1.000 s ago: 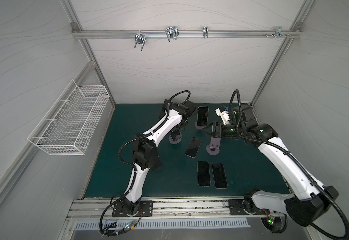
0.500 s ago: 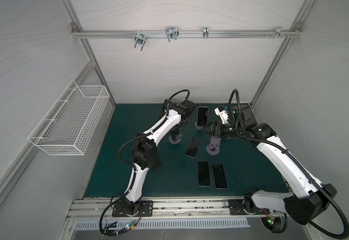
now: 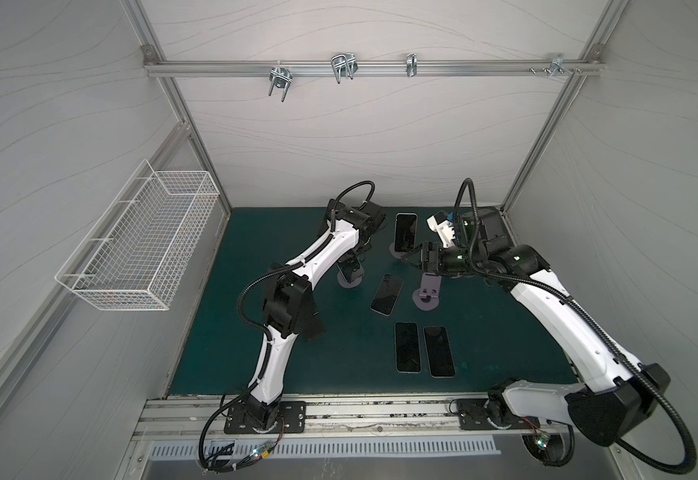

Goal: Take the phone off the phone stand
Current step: 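Close the left gripper on the top edge of the teal-edged phone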

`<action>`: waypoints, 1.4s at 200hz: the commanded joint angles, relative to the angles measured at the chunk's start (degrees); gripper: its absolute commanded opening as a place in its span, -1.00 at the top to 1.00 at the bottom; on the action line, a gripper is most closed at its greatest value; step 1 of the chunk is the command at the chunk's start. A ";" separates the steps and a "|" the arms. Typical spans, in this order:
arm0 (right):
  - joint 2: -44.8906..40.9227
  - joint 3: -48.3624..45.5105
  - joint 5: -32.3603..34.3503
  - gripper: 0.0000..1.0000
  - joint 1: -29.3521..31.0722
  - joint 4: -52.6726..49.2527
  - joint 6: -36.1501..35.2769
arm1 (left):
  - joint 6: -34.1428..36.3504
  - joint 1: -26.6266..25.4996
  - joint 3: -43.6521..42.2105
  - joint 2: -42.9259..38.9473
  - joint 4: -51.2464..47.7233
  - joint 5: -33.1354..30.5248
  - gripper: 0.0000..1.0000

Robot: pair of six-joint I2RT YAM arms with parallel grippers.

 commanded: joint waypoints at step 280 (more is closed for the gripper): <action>0.05 -0.19 -1.25 -0.53 -0.36 1.70 0.16 | 5.53 2.96 -0.66 4.19 5.40 3.38 -0.71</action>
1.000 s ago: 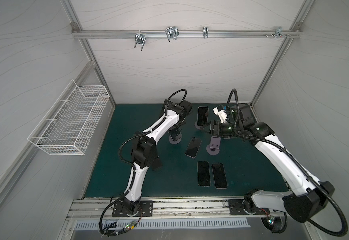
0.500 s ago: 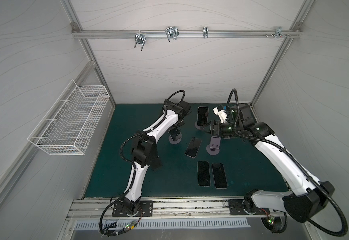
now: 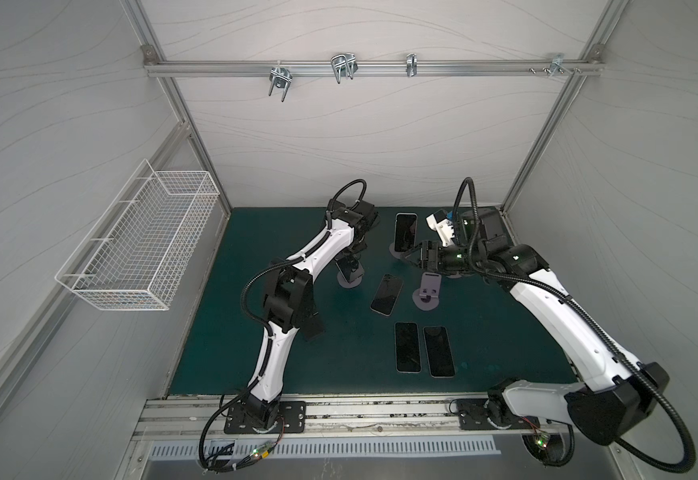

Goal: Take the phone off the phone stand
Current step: 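Close the left gripper on the top edge of the teal-edged phone, then lift the teal-edged phone up off the lavender stand with the left gripper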

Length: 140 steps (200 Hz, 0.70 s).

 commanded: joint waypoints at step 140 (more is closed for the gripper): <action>0.14 -0.31 -1.35 -0.53 -0.37 0.56 0.14 | -1.65 0.49 0.32 1.70 -2.24 0.74 -0.47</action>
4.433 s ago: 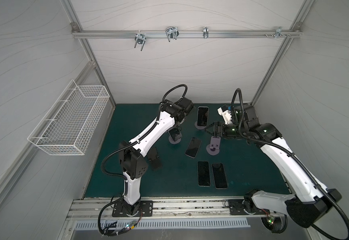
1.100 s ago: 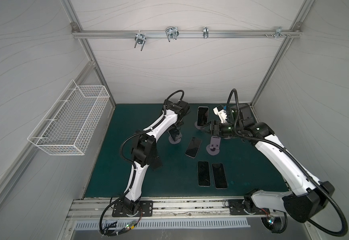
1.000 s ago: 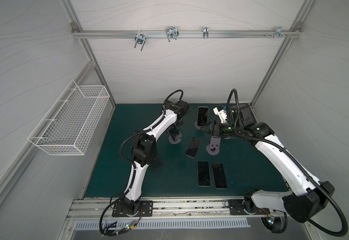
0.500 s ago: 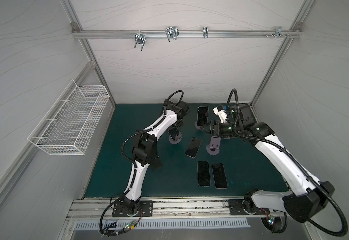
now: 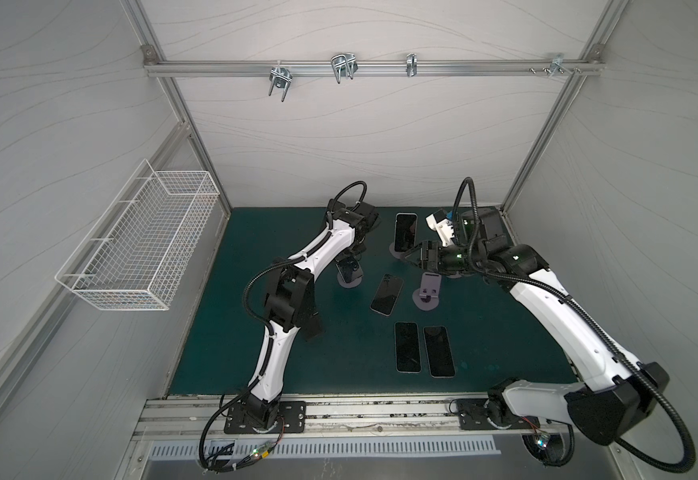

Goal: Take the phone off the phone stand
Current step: 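Lift the teal-edged phone up off the lavender stand with the left gripper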

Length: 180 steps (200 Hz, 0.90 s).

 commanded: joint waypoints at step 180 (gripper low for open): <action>0.88 2.19 -0.18 -0.51 2.57 -2.71 0.34 | -0.31 0.60 -2.70 -6.00 -0.15 -0.59 -0.29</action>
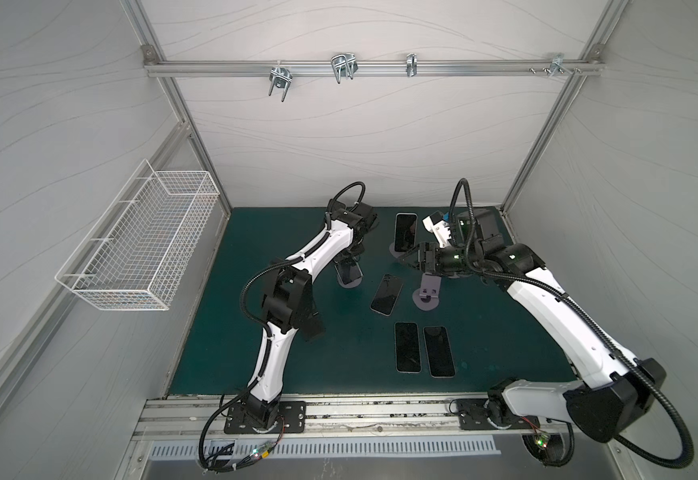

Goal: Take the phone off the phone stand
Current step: 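Lift the teal-edged phone up off the lavender stand with the left gripper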

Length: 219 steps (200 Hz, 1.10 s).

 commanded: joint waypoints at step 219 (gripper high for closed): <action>-4.18 3.32 5.56 -0.50 7.64 -11.81 0.69 | 4.52 -0.43 -8.46 -21.44 3.41 -2.23 -0.23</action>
